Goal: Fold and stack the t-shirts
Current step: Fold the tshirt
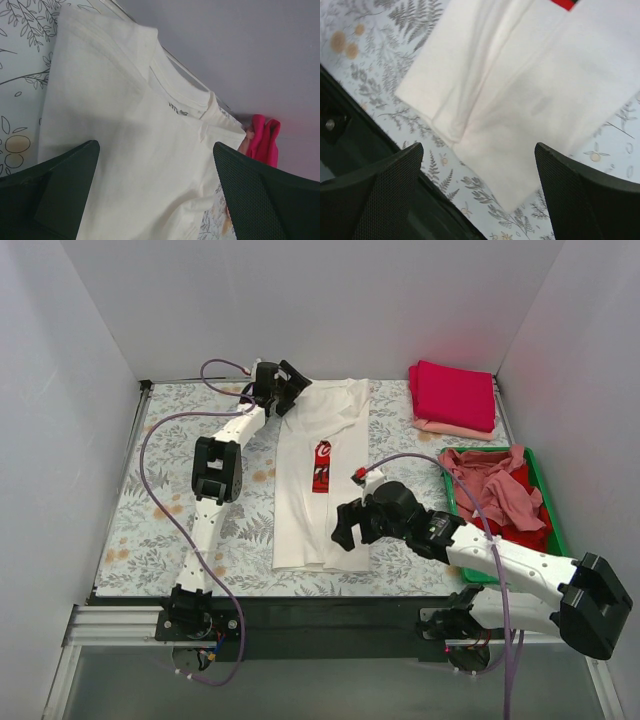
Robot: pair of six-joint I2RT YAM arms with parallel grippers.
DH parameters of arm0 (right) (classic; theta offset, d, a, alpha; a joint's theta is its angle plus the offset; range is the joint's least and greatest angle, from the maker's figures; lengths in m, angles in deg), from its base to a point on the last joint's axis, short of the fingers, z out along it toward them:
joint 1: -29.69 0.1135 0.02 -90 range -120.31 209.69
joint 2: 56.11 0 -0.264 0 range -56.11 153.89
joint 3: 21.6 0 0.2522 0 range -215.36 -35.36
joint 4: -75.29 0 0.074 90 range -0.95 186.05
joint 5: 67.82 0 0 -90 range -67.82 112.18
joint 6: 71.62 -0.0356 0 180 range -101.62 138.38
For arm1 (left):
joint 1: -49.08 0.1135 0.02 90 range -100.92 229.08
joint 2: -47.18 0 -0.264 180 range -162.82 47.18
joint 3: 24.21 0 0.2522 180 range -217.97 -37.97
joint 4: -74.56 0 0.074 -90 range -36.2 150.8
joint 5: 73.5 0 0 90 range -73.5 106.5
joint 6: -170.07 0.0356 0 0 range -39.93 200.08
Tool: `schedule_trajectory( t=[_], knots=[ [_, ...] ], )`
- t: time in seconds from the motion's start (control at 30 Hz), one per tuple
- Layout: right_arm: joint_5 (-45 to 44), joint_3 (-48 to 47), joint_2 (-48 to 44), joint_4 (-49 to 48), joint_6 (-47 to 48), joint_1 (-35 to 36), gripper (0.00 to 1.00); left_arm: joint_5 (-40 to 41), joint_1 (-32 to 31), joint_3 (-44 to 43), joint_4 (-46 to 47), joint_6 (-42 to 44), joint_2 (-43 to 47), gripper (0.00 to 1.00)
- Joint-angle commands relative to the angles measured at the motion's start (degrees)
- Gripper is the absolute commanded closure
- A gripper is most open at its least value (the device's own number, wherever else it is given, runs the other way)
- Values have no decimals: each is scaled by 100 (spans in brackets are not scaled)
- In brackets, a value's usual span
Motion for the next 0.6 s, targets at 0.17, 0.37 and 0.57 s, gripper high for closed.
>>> schedule_trajectory(
  t=[0.17,0.37,0.57],
  knots=[
    [-54,266,-97,176,-509,-718,2,-397,-189,853,-474,866,1941,2],
    [-141,573,-228,255,-615,-736,2,-3,-496,3909,-606,1414,4567,2],
    [-36,924,-597,413,-431,-824,2,490,-1224,7650,-693,747,7161,2]
  ],
)
